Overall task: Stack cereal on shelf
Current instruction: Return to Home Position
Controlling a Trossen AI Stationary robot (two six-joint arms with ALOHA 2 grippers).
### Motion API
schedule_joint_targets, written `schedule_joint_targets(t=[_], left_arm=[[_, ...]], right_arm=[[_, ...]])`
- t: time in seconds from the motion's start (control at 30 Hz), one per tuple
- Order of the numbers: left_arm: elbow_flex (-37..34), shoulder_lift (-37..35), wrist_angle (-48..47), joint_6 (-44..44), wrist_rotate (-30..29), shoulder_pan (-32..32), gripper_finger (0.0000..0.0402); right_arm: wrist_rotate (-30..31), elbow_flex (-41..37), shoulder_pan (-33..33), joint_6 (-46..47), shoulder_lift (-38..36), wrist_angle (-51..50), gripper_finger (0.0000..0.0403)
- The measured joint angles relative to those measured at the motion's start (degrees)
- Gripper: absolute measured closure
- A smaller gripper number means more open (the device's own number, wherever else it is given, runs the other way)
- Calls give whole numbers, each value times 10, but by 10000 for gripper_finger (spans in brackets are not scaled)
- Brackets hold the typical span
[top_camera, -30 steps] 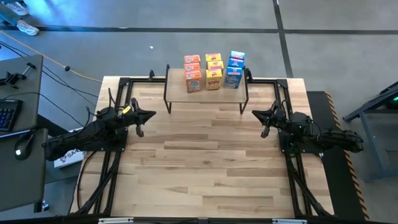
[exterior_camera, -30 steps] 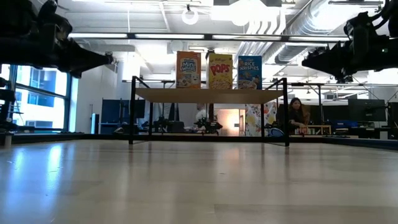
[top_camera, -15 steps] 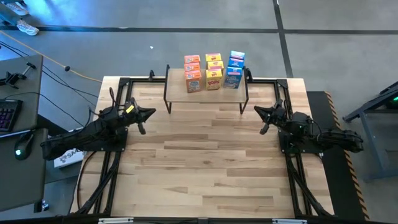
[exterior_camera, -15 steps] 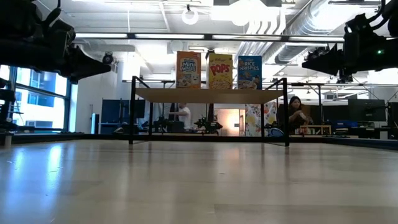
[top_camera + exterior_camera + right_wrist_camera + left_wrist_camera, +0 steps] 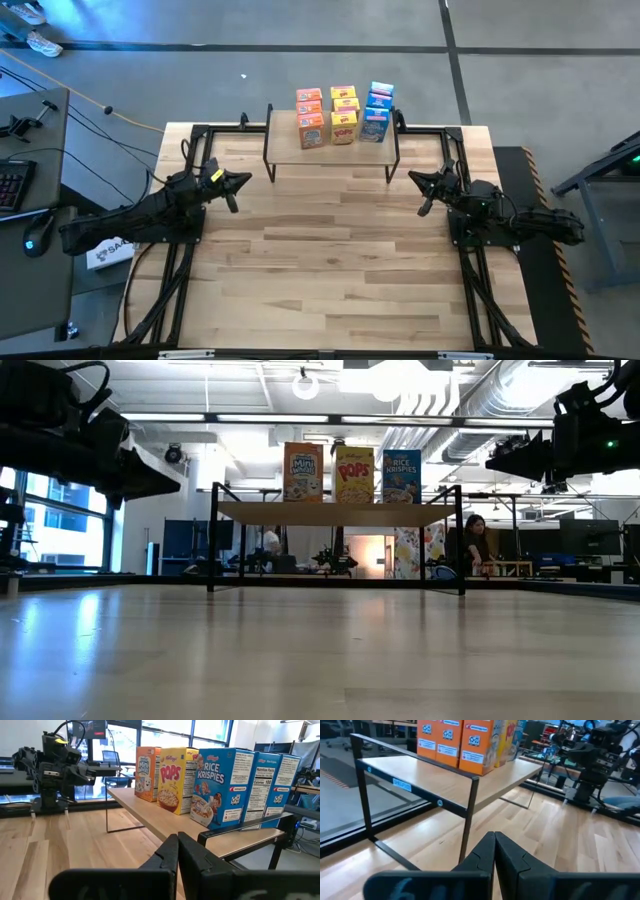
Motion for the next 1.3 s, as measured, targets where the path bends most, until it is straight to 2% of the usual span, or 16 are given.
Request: schedule_joint_targets(t=[0.2,0.3,0.43,0.57,1.3], left_arm=[[0,-28,4,48,5,-1,401],[0,-58,18,67,27,-1,401],[0,-86,8,61,35,-1,401],[0,-86,8,41,35,-1,401],[0,-82,8,41,35,-1,401]], right_arm=[[0,0,0,0,0,0,403],[0,0,0,0,0,0,403],[0,0,0,0,0,0,403],[0,0,0,0,0,0,403],[0,0,0,0,0,0,403]])
